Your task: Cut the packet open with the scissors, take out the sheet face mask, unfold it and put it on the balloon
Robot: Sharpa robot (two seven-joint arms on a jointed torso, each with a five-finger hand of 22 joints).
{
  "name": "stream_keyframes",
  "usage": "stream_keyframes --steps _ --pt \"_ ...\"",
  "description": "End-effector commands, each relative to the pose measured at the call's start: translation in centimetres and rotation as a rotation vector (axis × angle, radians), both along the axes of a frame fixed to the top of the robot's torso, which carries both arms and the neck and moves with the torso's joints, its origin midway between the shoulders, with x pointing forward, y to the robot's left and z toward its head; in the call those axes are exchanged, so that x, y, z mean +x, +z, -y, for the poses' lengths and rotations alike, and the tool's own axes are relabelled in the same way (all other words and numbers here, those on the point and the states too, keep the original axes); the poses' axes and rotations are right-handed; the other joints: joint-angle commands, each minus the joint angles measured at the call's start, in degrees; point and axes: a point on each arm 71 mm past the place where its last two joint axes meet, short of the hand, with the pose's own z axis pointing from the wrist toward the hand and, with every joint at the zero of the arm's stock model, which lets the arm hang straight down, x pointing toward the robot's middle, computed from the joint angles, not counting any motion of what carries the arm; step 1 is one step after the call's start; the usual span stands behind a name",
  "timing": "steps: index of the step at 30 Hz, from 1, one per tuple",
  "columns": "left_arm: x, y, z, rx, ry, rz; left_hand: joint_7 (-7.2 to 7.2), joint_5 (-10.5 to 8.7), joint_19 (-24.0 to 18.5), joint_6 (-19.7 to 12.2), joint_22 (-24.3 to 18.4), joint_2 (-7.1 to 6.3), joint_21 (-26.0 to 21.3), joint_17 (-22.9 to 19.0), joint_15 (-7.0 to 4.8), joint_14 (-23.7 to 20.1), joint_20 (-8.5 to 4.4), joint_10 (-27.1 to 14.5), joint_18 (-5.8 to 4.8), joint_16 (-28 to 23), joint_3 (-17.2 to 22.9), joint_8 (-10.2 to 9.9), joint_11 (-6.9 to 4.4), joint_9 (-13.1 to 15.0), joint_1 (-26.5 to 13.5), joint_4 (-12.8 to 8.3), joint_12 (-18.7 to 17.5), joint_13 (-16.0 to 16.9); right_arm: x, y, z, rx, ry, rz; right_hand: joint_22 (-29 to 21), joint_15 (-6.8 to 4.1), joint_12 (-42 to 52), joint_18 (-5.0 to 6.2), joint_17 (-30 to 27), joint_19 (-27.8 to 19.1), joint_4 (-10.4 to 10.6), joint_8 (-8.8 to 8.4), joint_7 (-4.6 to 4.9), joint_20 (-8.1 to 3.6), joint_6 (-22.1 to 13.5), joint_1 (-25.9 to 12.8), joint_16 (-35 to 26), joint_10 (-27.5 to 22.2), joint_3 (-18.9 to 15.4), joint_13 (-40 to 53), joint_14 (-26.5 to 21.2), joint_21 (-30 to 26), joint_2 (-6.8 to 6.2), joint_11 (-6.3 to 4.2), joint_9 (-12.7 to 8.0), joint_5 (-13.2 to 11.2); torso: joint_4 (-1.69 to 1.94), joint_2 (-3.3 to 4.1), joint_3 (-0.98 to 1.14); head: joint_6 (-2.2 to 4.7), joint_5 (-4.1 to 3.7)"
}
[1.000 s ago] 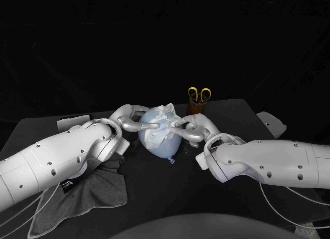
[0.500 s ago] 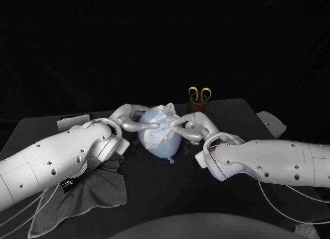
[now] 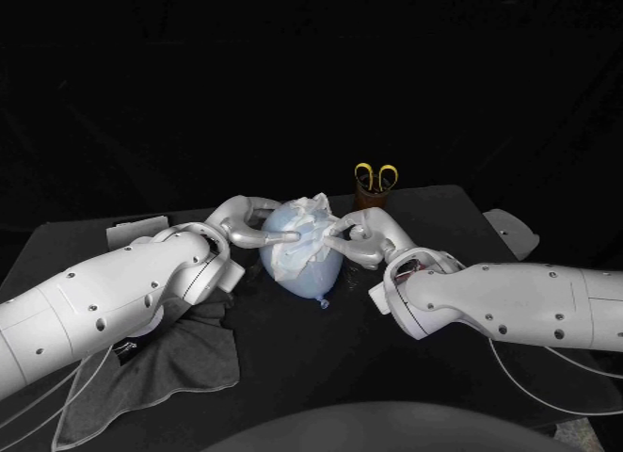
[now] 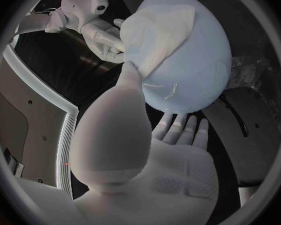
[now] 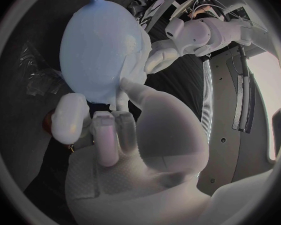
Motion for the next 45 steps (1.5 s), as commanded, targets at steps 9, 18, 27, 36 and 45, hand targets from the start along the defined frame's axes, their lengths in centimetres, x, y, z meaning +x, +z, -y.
stream_keyframes --steps 9,18,27,36,45 --pt "0.0 -0.2 0.1 0.001 -0.015 -0.014 7.74 -0.22 0.3 0.1 0.0 0.24 -0.1 0.0 -0.04 0.2 0.04 0.2 1.14 -0.2 0.3 0.4 0.01 0.0 0.4 -0.1 -0.1 0.1 -1.1 0.7 1.7 0.006 -0.026 -0.013 8.7 -0.36 0.2 -0.10 15.1 0.3 -0.2 0.67 -0.16 -0.38 0.7 0.3 0.2 6.0 0.5 15.1 6.0 0.8 0.23 -0.32 0.7 0.2 -0.07 -0.08 -0.05 -0.05 -0.05" --pt "0.1 -0.3 0.0 0.004 -0.010 -0.014 7.76 -0.23 0.3 -0.1 -0.1 0.24 -0.1 0.0 -0.04 0.3 0.04 0.1 1.23 -0.3 0.4 0.3 0.03 -0.1 0.5 -0.1 -0.2 0.1 -1.6 0.7 2.8 0.006 -0.053 -0.041 8.8 -0.39 0.2 -0.13 15.1 0.3 -0.3 0.83 -0.20 -0.41 0.8 0.3 0.2 6.0 0.6 15.1 6.0 0.9 0.13 -0.36 0.8 0.2 0.00 -0.06 -0.02 0.02 -0.11" --pt "0.3 -0.3 -0.2 0.008 -0.003 -0.014 7.76 -0.23 0.3 -0.1 -0.1 0.24 -0.1 0.0 -0.04 0.3 0.04 0.1 1.23 -0.3 0.4 0.3 0.03 -0.1 0.5 -0.1 -0.2 0.1 -1.0 0.2 3.9 -0.020 -0.075 -0.063 8.8 -0.39 0.2 -0.17 15.1 0.4 -0.3 0.87 -0.22 -0.42 0.8 0.2 0.2 6.0 0.6 15.1 6.0 1.1 0.11 -0.36 0.8 0.2 0.00 0.01 -0.03 0.04 -0.05" --pt "0.3 -0.3 -0.3 0.009 -0.001 -0.015 7.76 -0.23 0.3 -0.1 -0.1 0.24 -0.1 0.0 -0.04 0.3 0.04 0.1 1.23 -0.3 0.4 0.3 0.03 -0.1 0.5 -0.1 -0.2 0.1 -1.0 -0.7 4.2 -0.074 -0.019 -0.176 8.9 -0.40 0.2 -0.19 15.1 0.4 -0.4 0.93 -0.24 -0.43 0.8 0.2 0.2 6.0 0.6 15.1 6.0 1.2 0.10 -0.38 0.9 0.2 -0.03 -0.04 0.01 -0.24 -0.02" --pt "0.3 -0.4 -0.3 0.010 0.000 -0.015 7.76 -0.23 0.3 -0.1 -0.1 0.24 -0.1 0.0 -0.04 0.3 0.04 0.1 1.23 -0.3 0.4 0.3 0.03 -0.1 0.5 -0.1 -0.2 0.1 -1.6 -0.9 4.5 -0.108 0.017 -0.231 9.0 -0.41 0.2 -0.26 15.1 0.6 -0.4 0.96 -0.25 -0.44 0.9 0.2 0.2 6.0 0.7 15.1 6.0 1.6 0.08 -0.39 0.9 0.2 -0.04 -0.02 0.00 -0.35 -0.08"
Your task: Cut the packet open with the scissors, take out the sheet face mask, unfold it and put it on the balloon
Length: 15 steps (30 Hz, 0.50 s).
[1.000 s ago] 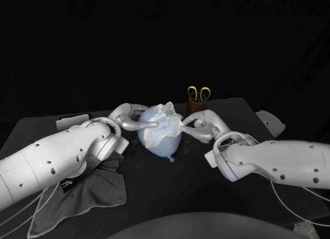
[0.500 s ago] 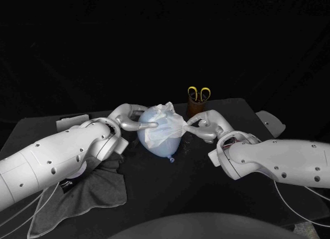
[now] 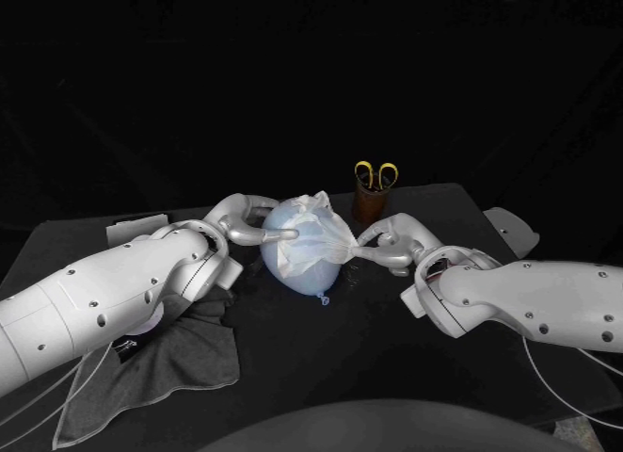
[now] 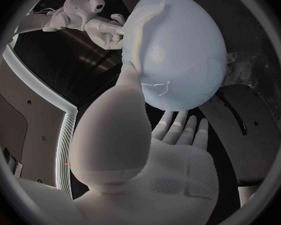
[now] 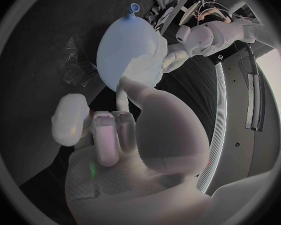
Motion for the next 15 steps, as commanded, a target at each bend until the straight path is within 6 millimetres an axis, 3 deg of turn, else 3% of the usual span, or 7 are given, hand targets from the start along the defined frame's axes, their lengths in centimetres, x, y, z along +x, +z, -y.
stream_keyframes --steps 1,15 --pt "-0.06 -0.16 0.05 0.004 -0.008 -0.011 7.75 -0.22 0.3 -0.1 -0.1 0.24 -0.1 0.0 -0.03 0.3 0.04 0.1 0.55 -0.3 0.4 0.3 0.03 -0.1 0.5 -0.1 -0.2 0.1 -0.36 -0.39 -0.27 -0.037 0.053 -0.064 9.0 -0.45 0.2 -0.15 15.1 0.2 0.0 0.33 -0.08 -0.05 0.3 0.1 0.2 6.0 0.3 15.1 6.0 0.4 -0.07 -0.43 0.9 0.2 0.00 -0.01 0.00 -0.02 -0.13" --pt "-0.08 -0.18 0.04 0.004 -0.011 -0.013 7.74 -0.21 0.3 -0.1 -0.1 0.07 -0.1 0.0 -0.07 0.3 0.05 0.0 0.63 -0.4 0.1 0.3 0.01 -0.1 0.5 -0.1 -0.5 0.1 -0.18 -0.81 0.28 -0.057 0.025 -0.073 8.9 -0.48 0.2 -0.09 15.1 0.1 -0.1 0.41 -0.08 -0.07 0.3 0.1 0.2 6.0 0.3 15.1 6.0 0.1 -0.14 -0.44 0.9 0.1 0.04 0.03 -0.01 0.44 0.05"
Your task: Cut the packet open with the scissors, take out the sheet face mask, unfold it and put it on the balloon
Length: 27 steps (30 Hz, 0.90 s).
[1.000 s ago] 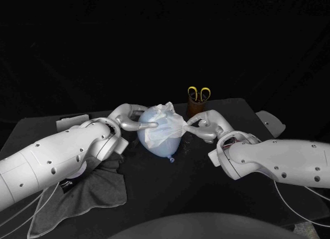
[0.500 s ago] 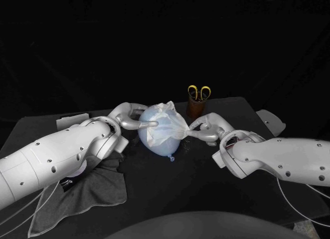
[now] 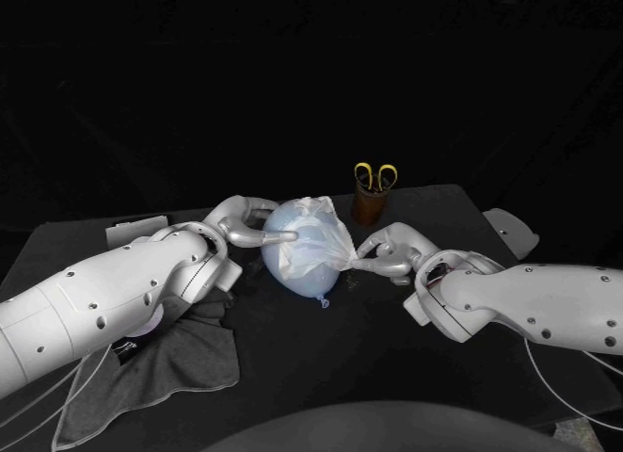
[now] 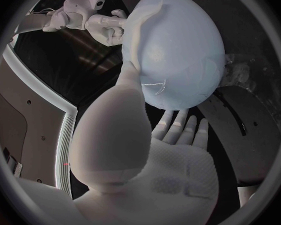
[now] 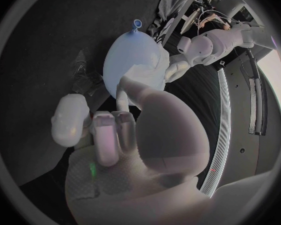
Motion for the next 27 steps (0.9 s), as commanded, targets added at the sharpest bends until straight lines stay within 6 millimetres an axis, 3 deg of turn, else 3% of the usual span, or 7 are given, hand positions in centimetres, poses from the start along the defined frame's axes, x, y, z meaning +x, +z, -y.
stream_keyframes --steps 1,8,16,19,21,23,27 --pt "-0.1 -0.1 0.0 0.003 -0.008 -0.010 7.74 -0.21 0.3 -0.1 -0.1 0.07 -0.1 0.0 -0.07 0.3 0.05 0.0 0.80 -0.4 0.1 0.3 0.01 -0.1 0.5 -0.1 -0.3 0.0 0.2 -0.2 0.4 -0.011 -0.022 0.001 8.9 -0.49 0.2 0.22 15.0 0.0 0.0 0.29 -0.08 -0.07 0.3 -0.1 0.2 6.0 0.3 15.1 6.0 -0.2 -0.19 -0.44 1.0 0.2 0.04 -0.01 -0.01 0.17 0.15" --pt "-0.1 -0.1 0.0 0.004 -0.008 -0.011 7.74 -0.21 0.3 -0.1 -0.1 0.07 -0.1 0.0 -0.07 0.3 0.05 0.0 0.80 -0.4 0.1 0.3 0.01 -0.1 0.5 -0.1 -0.3 0.0 0.6 -0.2 1.1 0.007 -0.082 0.036 8.0 -0.21 -4.3 0.71 15.0 -1.2 1.0 -0.71 0.52 0.07 -2.2 -2.6 0.2 2.5 -1.6 10.6 6.0 -3.3 -2.31 0.05 0.8 0.2 0.02 -0.03 0.00 0.13 0.23" --pt "0.0 -0.2 -0.1 0.006 -0.006 -0.012 7.74 -0.21 0.3 -0.1 -0.1 0.07 -0.1 0.0 -0.07 0.3 0.05 0.0 0.80 -0.4 0.1 0.3 0.01 -0.1 0.5 -0.1 -0.3 0.0 0.8 -0.1 1.6 0.009 -0.096 0.069 8.1 -0.11 -4.5 0.67 15.0 -1.1 0.3 -0.61 0.38 0.26 -2.0 -0.9 0.2 2.3 -1.1 10.4 6.0 -3.1 -1.33 0.03 0.8 0.2 -0.01 0.02 0.03 0.16 0.31" --pt "0.0 -0.2 -0.1 0.006 -0.005 -0.012 7.74 -0.21 0.3 -0.1 -0.1 0.07 -0.1 0.0 -0.07 0.3 0.05 0.0 0.80 -0.4 0.1 0.3 0.01 -0.1 0.5 -0.1 -0.3 0.0 0.7 -0.1 1.4 0.013 -0.079 0.062 8.0 -0.08 -4.9 0.76 15.0 -1.3 0.4 -0.73 0.63 0.27 -2.2 -1.3 0.2 2.1 -1.6 10.1 6.0 -3.5 -1.83 0.16 0.8 0.2 -0.01 0.02 0.04 0.16 0.31" --pt "0.0 -0.2 -0.1 0.006 -0.005 -0.012 7.74 -0.21 0.3 -0.1 -0.1 0.07 -0.1 0.0 -0.07 0.3 0.05 0.0 0.80 -0.4 0.1 0.3 0.01 -0.1 0.5 -0.1 -0.3 0.0 0.7 -0.1 1.3 0.015 -0.068 0.049 7.3 0.65 -7.1 1.08 14.5 -2.3 1.4 -2.10 1.85 0.65 -4.4 -3.4 0.1 0.2 -3.3 8.0 5.9 -6.0 -3.54 1.13 0.2 0.3 -0.01 0.01 0.01 0.12 0.30" --pt "0.0 -0.2 -0.1 0.006 -0.005 -0.012 7.74 -0.21 0.3 -0.1 -0.1 0.07 -0.1 0.0 -0.07 0.3 0.05 0.0 0.80 -0.4 0.1 0.3 0.01 -0.1 0.5 -0.1 -0.3 0.0 0.6 -0.2 1.3 0.012 -0.056 0.030 6.2 2.19 -11.7 1.53 12.3 -4.1 2.6 -4.53 3.87 1.71 -8.7 -5.3 -0.7 -3.8 -6.0 3.8 5.2 -10.0 -5.77 2.92 -0.7 0.5 0.00 -0.01 0.00 0.10 0.27" --pt "0.0 -0.2 0.0 0.005 -0.007 -0.011 7.72 -0.21 0.3 -0.1 -0.1 0.07 -0.1 0.0 -0.09 0.3 0.05 0.1 0.83 -0.5 0.1 0.3 -0.01 -0.1 0.5 -0.1 -0.3 0.1 0.3 -0.4 1.6 -0.010 -0.048 -0.006 5.0 3.75 -15.5 2.12 10.0 -6.0 4.6 -6.84 5.50 3.27 -13.2 -6.0 -1.6 -7.5 -9.5 0.3 4.3 -14.0 -6.74 4.55 -1.7 1.2 0.01 -0.04 -0.06 0.03 0.28"
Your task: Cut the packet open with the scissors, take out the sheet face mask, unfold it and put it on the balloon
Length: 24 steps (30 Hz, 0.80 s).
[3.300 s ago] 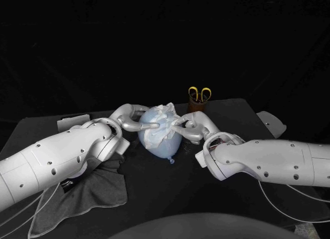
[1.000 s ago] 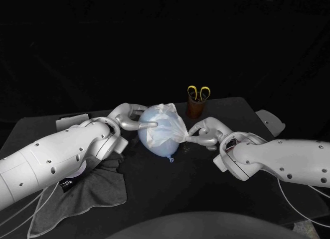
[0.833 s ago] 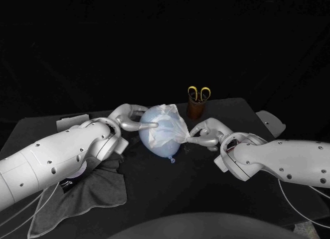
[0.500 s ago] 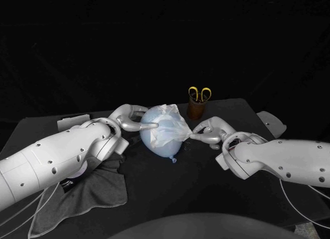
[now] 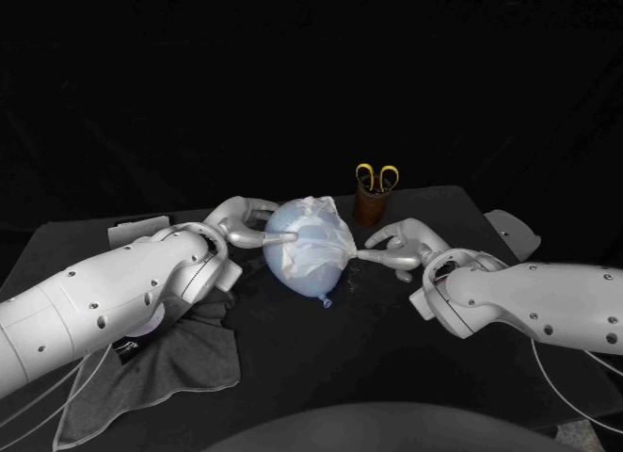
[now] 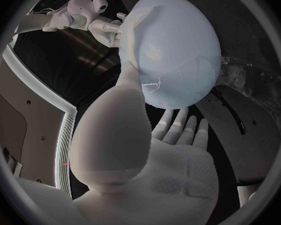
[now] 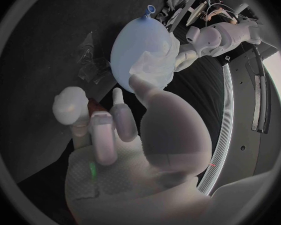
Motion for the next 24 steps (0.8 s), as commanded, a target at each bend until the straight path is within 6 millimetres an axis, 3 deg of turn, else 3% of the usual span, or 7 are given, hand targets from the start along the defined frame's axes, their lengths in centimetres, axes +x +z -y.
stream_keyframes --steps 1,7,10,14,24 --pt "-0.1 -0.1 0.2 0.002 -0.010 -0.009 7.72 -0.21 0.3 -0.1 -0.1 0.07 -0.1 0.0 -0.09 0.3 0.05 0.1 0.87 -0.2 0.1 0.3 -0.02 -0.1 0.5 -0.1 -0.2 0.0 -0.3 -0.2 0.0 -0.020 0.035 -0.042 5.1 0.37 -0.1 0.73 10.2 -0.2 0.8 -0.27 0.38 0.40 -0.7 0.2 -0.2 -0.4 -1.1 0.5 4.4 -0.3 -0.53 0.35 -0.2 0.3 0.01 -0.04 -0.07 -0.08 -0.01" --pt "-0.1 -0.1 0.2 0.002 -0.011 -0.009 7.72 -0.21 0.3 -0.1 -0.1 0.07 -0.1 0.0 -0.09 0.3 0.05 0.1 0.87 -0.2 0.1 0.3 -0.02 -0.1 0.5 -0.1 -0.2 0.0 -1.3 -0.5 0.1 0.036 -0.007 -0.075 6.4 -0.39 4.6 0.15 13.4 2.5 2.8 0.80 -0.59 0.25 2.9 1.8 1.0 4.0 -2.2 4.4 5.5 5.0 1.72 -0.55 -0.4 2.1 -0.02 0.00 -0.07 -0.08 -0.13" --pt "-0.1 -0.1 0.2 0.002 -0.011 -0.009 7.72 -0.21 0.3 -0.1 -0.1 0.07 -0.1 0.0 -0.09 0.3 0.05 0.1 0.87 -0.2 0.1 0.3 -0.02 -0.1 0.5 -0.1 -0.2 0.0 -1.8 -0.6 -0.1 0.101 -0.058 -0.061 6.8 -0.48 5.6 -0.05 14.2 3.1 3.5 0.58 -0.68 0.13 3.3 1.6 1.3 4.8 -2.8 5.2 5.8 6.1 1.71 -0.63 -0.7 2.1 -0.07 0.02 -0.06 -0.14 -0.17" --pt "-0.1 -0.1 0.2 0.002 -0.012 -0.009 7.72 -0.21 0.3 -0.1 -0.1 0.07 -0.1 0.0 -0.09 0.3 0.05 0.1 0.87 -0.2 0.1 0.3 -0.02 -0.1 0.5 -0.1 -0.2 0.0 -2.5 -0.8 -0.8 0.221 -0.112 -0.049 8.4 -0.85 11.3 -0.99 15.1 5.5 5.0 0.06 -1.10 -0.28 4.9 2.1 1.6 9.6 -4.1 10.8 6.0 11.8 2.29 -1.05 -1.5 1.2 0.07 0.06 0.01 -0.19 -0.26" --pt "-0.1 -0.1 0.3 0.001 -0.013 -0.009 7.73 -0.20 0.2 -0.1 -0.1 0.10 -0.1 0.0 -0.09 0.4 0.06 0.0 0.90 -0.3 0.1 0.3 -0.01 -0.1 0.5 -0.1 -0.3 0.0 -3.8 -2.0 -3.3 0.445 -0.141 -0.168 8.8 -0.74 12.7 -1.21 15.1 5.9 5.3 -1.35 -0.90 -0.28 4.9 3.0 1.6 10.8 -5.2 12.4 6.0 12.9 2.08 -0.85 -2.4 0.8 0.03 0.04 -0.10 -0.38 -0.46"
